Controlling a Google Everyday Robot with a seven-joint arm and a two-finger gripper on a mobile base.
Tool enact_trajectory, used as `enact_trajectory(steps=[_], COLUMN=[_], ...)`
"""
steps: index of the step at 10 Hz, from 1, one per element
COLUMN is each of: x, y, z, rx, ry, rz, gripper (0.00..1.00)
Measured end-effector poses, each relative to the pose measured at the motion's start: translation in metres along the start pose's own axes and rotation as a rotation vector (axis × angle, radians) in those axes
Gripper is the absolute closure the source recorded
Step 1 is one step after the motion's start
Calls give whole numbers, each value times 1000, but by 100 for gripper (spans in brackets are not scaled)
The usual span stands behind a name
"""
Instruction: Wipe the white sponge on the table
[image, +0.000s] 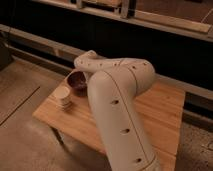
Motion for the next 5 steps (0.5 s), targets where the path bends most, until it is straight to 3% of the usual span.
enact_trajectory(steps=[5], x=[6], y=[48], z=[-11], rx=[-19], ry=[-21], rz=[-80], gripper=[100])
